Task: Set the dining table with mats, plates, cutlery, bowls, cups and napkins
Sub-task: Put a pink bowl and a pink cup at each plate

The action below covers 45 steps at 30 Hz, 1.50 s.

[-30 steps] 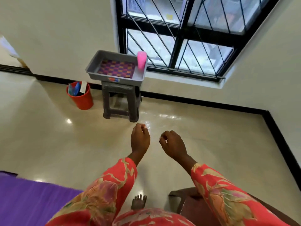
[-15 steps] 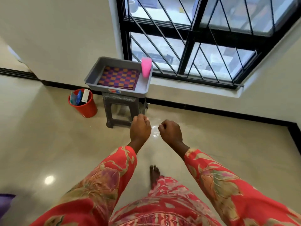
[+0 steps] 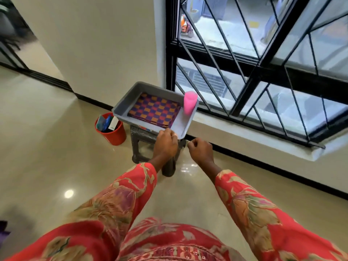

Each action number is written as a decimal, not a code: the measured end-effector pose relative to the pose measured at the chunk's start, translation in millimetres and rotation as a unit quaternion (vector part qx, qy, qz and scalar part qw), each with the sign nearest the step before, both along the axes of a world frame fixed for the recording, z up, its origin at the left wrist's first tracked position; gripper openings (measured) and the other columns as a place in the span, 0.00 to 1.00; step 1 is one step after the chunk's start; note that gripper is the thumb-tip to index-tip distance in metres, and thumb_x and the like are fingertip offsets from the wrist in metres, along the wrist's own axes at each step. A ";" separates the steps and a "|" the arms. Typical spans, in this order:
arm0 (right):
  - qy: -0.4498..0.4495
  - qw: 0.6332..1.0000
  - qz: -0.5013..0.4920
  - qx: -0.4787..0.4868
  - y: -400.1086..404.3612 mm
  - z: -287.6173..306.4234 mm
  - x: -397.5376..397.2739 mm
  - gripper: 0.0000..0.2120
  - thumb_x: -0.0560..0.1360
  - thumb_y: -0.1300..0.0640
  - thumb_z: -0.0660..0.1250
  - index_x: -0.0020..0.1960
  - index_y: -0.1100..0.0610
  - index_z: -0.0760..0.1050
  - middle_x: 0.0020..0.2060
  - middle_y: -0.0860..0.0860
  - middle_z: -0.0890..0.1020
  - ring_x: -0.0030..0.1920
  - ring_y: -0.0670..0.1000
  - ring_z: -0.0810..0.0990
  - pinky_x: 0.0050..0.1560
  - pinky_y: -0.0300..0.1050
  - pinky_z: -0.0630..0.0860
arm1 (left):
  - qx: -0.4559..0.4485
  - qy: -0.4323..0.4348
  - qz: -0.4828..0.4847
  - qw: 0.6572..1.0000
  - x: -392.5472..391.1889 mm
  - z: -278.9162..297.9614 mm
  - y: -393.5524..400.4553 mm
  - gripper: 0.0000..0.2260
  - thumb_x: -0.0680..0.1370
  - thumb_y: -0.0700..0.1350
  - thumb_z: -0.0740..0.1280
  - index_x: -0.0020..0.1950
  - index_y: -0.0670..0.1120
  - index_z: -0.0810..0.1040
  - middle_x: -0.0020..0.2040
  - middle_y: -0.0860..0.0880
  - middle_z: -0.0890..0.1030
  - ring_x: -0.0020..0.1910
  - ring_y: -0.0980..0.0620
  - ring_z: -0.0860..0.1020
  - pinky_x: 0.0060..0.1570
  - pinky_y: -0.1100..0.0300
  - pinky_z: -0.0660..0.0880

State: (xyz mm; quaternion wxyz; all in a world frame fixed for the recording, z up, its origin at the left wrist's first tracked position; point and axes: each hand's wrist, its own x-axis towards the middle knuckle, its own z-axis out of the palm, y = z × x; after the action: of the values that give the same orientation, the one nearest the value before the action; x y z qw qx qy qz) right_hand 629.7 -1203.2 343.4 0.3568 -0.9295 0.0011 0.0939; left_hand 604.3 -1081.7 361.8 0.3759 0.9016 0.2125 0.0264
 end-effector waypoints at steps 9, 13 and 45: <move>0.024 0.999 -0.033 -0.008 38.6 -13.6 101.4 0.10 0.75 0.56 0.62 0.42 0.62 0.76 0.43 0.59 0.81 0.45 0.58 0.77 0.38 0.43 0.64 | -0.035 0.004 -0.009 0.999 105.5 -25.8 47.5 0.11 0.81 0.44 0.57 0.53 0.38 0.73 0.52 0.40 0.75 0.52 0.42 0.74 0.54 0.51 0.72; 0.027 0.996 -0.084 0.009 65.9 -25.5 157.4 0.09 0.75 0.57 0.62 0.40 0.61 0.76 0.41 0.58 0.81 0.42 0.56 0.77 0.37 0.44 0.64 | -0.030 0.015 -0.071 0.997 177.6 -34.9 81.2 0.11 0.81 0.44 0.58 0.51 0.37 0.74 0.52 0.39 0.76 0.53 0.42 0.73 0.53 0.52 0.70; 0.089 0.920 -0.369 0.096 111.5 -153.5 405.1 0.26 0.79 0.54 0.60 0.73 0.61 0.58 0.69 0.61 0.66 0.67 0.60 0.68 0.64 0.51 0.67 | -0.482 0.242 0.023 0.842 455.8 -171.9 94.2 0.04 0.79 0.47 0.65 0.50 0.47 0.72 0.39 0.51 0.72 0.36 0.56 0.70 0.36 0.62 0.69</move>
State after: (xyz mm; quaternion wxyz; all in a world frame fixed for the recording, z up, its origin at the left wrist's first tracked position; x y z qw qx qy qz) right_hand 1034.8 -1091.7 189.8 0.4523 -0.8121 0.3667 0.0379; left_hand 1060.0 -987.4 189.9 0.6990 0.5791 0.3030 -0.2901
